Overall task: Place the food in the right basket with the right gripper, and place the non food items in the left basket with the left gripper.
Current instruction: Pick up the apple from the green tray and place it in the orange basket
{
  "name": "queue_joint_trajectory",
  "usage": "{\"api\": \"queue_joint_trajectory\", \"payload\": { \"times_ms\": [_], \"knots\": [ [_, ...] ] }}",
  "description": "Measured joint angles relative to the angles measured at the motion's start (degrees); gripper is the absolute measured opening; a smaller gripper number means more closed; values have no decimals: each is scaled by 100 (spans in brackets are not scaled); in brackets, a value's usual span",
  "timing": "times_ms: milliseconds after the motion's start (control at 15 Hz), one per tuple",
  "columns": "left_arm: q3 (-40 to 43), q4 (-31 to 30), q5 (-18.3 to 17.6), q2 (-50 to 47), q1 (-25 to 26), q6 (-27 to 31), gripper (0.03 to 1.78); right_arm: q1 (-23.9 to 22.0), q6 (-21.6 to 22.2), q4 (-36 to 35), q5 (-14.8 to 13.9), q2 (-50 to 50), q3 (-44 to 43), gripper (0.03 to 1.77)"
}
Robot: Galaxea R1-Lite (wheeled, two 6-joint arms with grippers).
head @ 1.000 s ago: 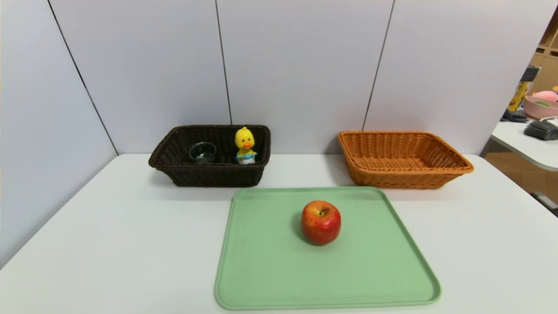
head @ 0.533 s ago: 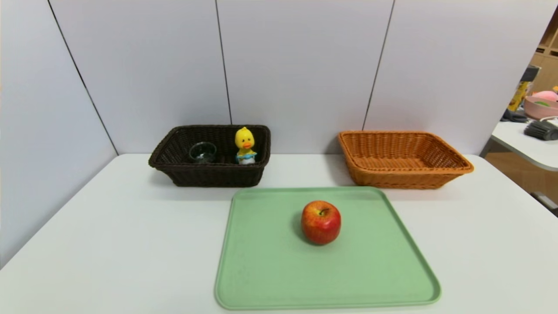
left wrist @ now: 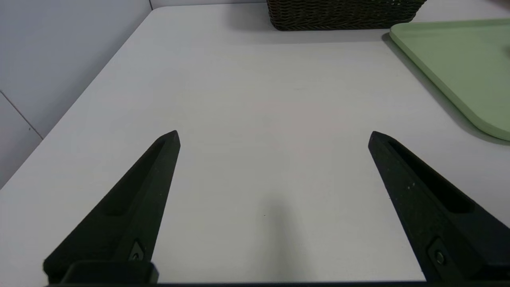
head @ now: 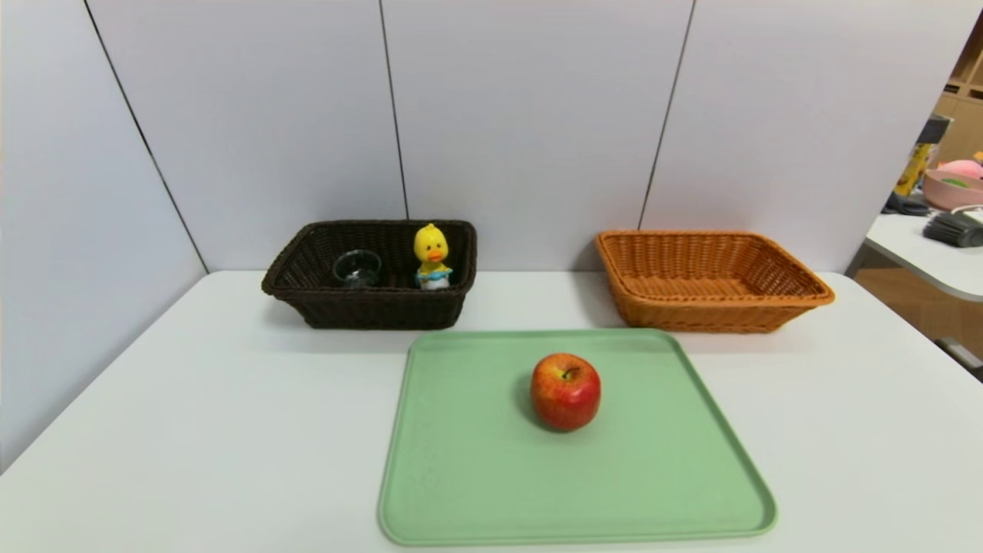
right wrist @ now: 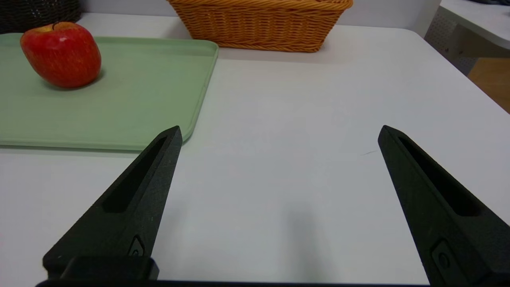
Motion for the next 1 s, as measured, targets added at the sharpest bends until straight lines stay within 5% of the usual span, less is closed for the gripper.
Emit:
{"api": "queue_joint_trajectory", "payload": {
  "times_ms": [1000],
  "knots": [
    [0,0,2,0,0,-1,169,11,16,291,-29,294,-595,170]
  ]
}}
